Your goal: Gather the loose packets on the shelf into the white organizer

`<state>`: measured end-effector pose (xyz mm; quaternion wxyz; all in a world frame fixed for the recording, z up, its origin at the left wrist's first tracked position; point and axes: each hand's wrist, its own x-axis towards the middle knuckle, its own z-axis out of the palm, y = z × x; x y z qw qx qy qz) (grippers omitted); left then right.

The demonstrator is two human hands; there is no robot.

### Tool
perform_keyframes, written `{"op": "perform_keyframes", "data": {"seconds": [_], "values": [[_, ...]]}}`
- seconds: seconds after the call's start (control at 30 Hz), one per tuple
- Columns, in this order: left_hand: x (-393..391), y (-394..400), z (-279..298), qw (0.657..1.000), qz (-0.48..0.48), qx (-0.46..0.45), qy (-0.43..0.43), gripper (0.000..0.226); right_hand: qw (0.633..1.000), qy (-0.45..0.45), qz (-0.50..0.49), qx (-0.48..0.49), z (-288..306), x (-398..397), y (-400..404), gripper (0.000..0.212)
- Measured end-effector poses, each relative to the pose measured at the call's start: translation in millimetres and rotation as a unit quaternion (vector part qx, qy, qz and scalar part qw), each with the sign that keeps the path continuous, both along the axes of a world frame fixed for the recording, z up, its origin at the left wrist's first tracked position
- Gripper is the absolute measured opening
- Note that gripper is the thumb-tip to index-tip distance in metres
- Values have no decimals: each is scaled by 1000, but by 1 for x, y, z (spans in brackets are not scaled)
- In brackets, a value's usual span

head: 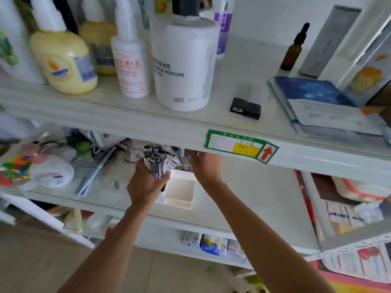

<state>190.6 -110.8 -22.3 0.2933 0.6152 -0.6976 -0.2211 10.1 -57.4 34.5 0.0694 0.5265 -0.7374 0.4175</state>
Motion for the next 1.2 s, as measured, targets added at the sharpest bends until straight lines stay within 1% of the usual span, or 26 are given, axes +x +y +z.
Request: {"op": "perform_keyframes", "data": {"seconds": [0.03, 0.07, 0.1, 0.17, 0.2, 0.27, 0.33, 0.37, 0.43, 0.5, 0.57, 0.7, 0.77, 0.83, 0.9, 0.93, 1.0, 1.03, 1.07, 1.1, 1.17, 1.2], "values": [[1, 0, 0, 1000, -2, 3, -1, 85, 1000, -24, -9, 4, -1, 0, -1, 31], [2, 0, 1, 1000, -5, 7, 0, 85, 999, -25, -15, 18, -1, 1, 0, 36], [3, 0, 1, 1000, -9, 8, 0, 85, 999, -7, -13, 38, -2, 4, 2, 38], [4, 1, 2, 1000, -10, 5, -1, 85, 995, 43, 13, 86, -6, 9, 5, 30], [4, 1, 2, 1000, -9, 4, -1, 86, 993, 45, 29, 104, -8, 9, 5, 25], [4, 1, 1, 1000, -8, -3, -3, 88, 994, 16, 30, 100, -5, 6, 1, 22], [4, 1, 2, 1000, -9, -6, -9, 89, 997, -15, 17, 67, 2, 7, -7, 23], [4, 0, 1, 1000, -11, -9, -10, 89, 998, -9, 24, 66, 5, 9, -10, 24], [4, 0, -1, 1000, -12, -13, -8, 88, 991, 46, 66, 103, 5, 18, -13, 22], [6, -1, -1, 1000, -18, -13, -4, 88, 986, 73, 93, 122, 2, 23, -14, 20], [6, -3, -3, 1000, -26, -12, -3, 88, 984, 87, 87, 127, 2, 25, -16, 19], [6, -2, -3, 999, -30, -22, -4, 87, 988, 22, 48, 145, 3, 20, -12, 27], [6, -2, -3, 999, -32, -18, -9, 87, 983, 50, 37, 171, 2, 17, -9, 27], [5, -2, -1, 999, -36, -10, -8, 88, 975, 59, 27, 213, 3, 15, -9, 36], [5, -1, 1, 999, -37, -6, -6, 90, 971, 10, 21, 238, 8, 14, -9, 44], [6, -1, 2, 999, -39, -4, 0, 93, 974, -32, 21, 224, 9, 13, -6, 42], [12, -4, 3, 998, -67, 7, 12, 106, 981, -118, 10, 151, 5, 17, 10, 29], [16, -7, 3, 994, -102, 22, 16, 116, 982, -155, -7, 112, -1, 22, 25, 23], [22, -10, 5, 988, -145, 41, 27, 125, 979, -182, -31, 83, -7, 28, 42, 23], [26, -12, 3, 978, -189, 63, 61, 132, 975, -205, -59, 59, -16, 32, 59, 25], [43, -10, 1, 960, -245, 86, 100, 139, 959, -253, -122, 42, -38, 48, 94, 28], [55, -8, -2, 959, -258, 78, 87, 139, 946, -278, -156, 56, -50, 61, 110, 30]]}}
